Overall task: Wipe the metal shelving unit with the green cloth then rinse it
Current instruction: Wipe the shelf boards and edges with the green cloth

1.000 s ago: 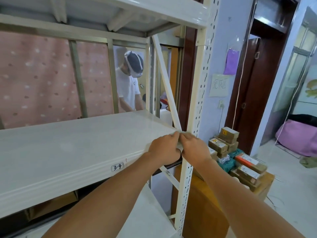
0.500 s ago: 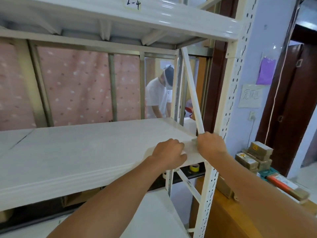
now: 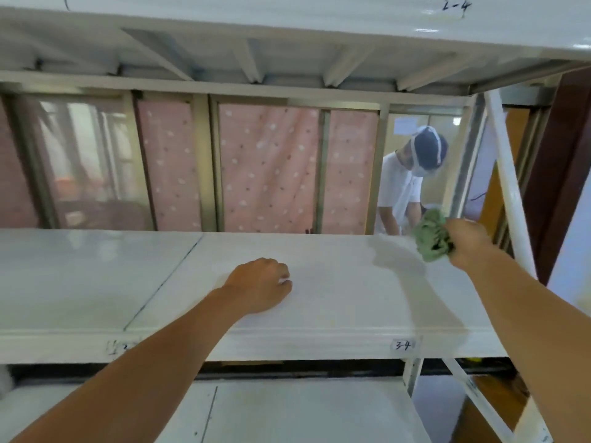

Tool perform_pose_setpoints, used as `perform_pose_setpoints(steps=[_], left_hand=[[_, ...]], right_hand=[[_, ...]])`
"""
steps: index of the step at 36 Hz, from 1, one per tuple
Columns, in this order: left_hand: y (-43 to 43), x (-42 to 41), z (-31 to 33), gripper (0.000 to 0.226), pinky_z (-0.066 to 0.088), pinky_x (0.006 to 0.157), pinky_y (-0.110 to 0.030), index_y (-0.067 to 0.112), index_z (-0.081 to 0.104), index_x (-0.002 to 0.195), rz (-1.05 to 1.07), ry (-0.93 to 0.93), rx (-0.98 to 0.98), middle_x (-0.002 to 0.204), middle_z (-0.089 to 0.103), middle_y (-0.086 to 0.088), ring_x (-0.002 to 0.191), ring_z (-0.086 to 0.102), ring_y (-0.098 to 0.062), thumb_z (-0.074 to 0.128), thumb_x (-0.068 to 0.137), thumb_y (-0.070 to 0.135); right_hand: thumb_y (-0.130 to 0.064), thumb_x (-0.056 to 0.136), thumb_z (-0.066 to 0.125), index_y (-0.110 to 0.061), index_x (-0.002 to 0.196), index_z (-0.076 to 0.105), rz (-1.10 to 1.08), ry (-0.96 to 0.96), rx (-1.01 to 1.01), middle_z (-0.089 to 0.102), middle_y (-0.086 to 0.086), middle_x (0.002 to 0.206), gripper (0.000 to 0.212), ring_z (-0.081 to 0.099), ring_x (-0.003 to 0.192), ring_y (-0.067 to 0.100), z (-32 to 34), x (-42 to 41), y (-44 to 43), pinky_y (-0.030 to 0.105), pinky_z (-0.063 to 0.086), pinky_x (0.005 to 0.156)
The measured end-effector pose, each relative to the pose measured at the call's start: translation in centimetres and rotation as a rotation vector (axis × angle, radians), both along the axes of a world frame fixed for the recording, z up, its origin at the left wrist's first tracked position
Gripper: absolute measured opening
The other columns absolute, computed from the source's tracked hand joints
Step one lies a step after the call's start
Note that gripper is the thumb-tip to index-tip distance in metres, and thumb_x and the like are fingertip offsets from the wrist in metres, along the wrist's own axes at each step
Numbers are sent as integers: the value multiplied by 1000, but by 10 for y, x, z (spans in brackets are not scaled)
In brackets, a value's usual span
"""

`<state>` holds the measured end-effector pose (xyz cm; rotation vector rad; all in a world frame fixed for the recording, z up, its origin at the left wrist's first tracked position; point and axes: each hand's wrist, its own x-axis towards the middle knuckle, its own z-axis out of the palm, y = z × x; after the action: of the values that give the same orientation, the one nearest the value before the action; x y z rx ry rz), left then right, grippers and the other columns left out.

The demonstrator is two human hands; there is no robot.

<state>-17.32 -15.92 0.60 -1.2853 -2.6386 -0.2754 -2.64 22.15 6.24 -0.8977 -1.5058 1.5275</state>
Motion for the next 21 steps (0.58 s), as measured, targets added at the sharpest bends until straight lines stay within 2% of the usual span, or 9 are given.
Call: perform_pose_setpoints(steps=[3, 4, 6, 8, 11, 13, 16, 19, 21], left_hand=[[-21, -23, 1, 39, 47, 95, -37, 26, 61, 126, 28, -6, -13, 127, 60, 3, 117, 54, -20, 40, 99, 45], [-25, -30, 0, 39, 47, 95, -37, 27, 61, 125, 34, -10, -11, 128, 60, 4, 117, 54, -20, 40, 99, 46], [-30, -43, -2, 40, 46, 97, -37, 28, 61, 125, 35, -14, -5, 128, 59, 5, 118, 53, -19, 40, 98, 48], [-29, -53, -2, 42, 46, 99, -38, 28, 59, 128, 29, -11, -9, 132, 58, 6, 121, 52, -18, 40, 98, 50], [-24, -69, -1, 43, 44, 101, -38, 28, 57, 132, 29, -19, -21, 134, 55, 5, 124, 49, -18, 40, 99, 50], [-20, -81, 0, 42, 43, 101, -37, 29, 56, 131, 36, -31, -40, 133, 55, 6, 123, 49, -17, 41, 98, 51], [-14, -101, 4, 40, 42, 100, -35, 32, 57, 127, 51, -33, -41, 128, 56, 10, 121, 49, -15, 45, 95, 53], [-7, -119, 5, 38, 42, 101, -34, 34, 59, 124, 72, -30, -39, 125, 56, 12, 120, 50, -13, 49, 94, 54], [-4, -130, 3, 36, 42, 101, -34, 36, 62, 119, 94, -56, -30, 121, 58, 15, 118, 52, -12, 50, 92, 56]], right_hand=[[-13, 97, 53, -13, 81, 53, 120, 15, -5, 56, 6, 72, 16, 57, 53, 17, -3, -13, -17, 27, 48, 48], [-18, 94, 59, -10, 88, 57, 112, 59, -2, 59, 8, 75, 10, 62, 58, 21, -7, -19, -16, 31, 52, 51], [-25, 88, 67, -5, 110, 58, -78, -75, 97, 64, 14, 95, 31, 66, 83, 30, -15, -27, -11, 44, 58, 73], [-26, 91, 65, -8, 111, 54, -197, -224, 150, 60, 15, 101, 30, 61, 93, 32, -20, -28, -12, 47, 55, 87], [-21, 86, 68, -4, 113, 59, -195, -219, 75, 64, 17, 103, 33, 64, 93, 34, -36, -31, 16, 47, 56, 84], [-20, 75, 71, -9, 126, 57, -170, -202, 53, 67, 18, 109, 53, 68, 94, 37, -60, -41, 84, 48, 58, 76], [-27, 72, 71, -18, 141, 47, -248, -262, 126, 65, 14, 113, 73, 67, 97, 36, -74, -59, 149, 51, 56, 84], [-32, 78, 65, -10, 142, 46, -298, -408, 227, 64, 17, 115, 69, 63, 100, 37, -57, -65, 127, 47, 54, 88], [-29, 87, 59, -3, 137, 49, -297, -506, 346, 62, 20, 120, 57, 61, 103, 38, -52, -66, 121, 44, 52, 87]])
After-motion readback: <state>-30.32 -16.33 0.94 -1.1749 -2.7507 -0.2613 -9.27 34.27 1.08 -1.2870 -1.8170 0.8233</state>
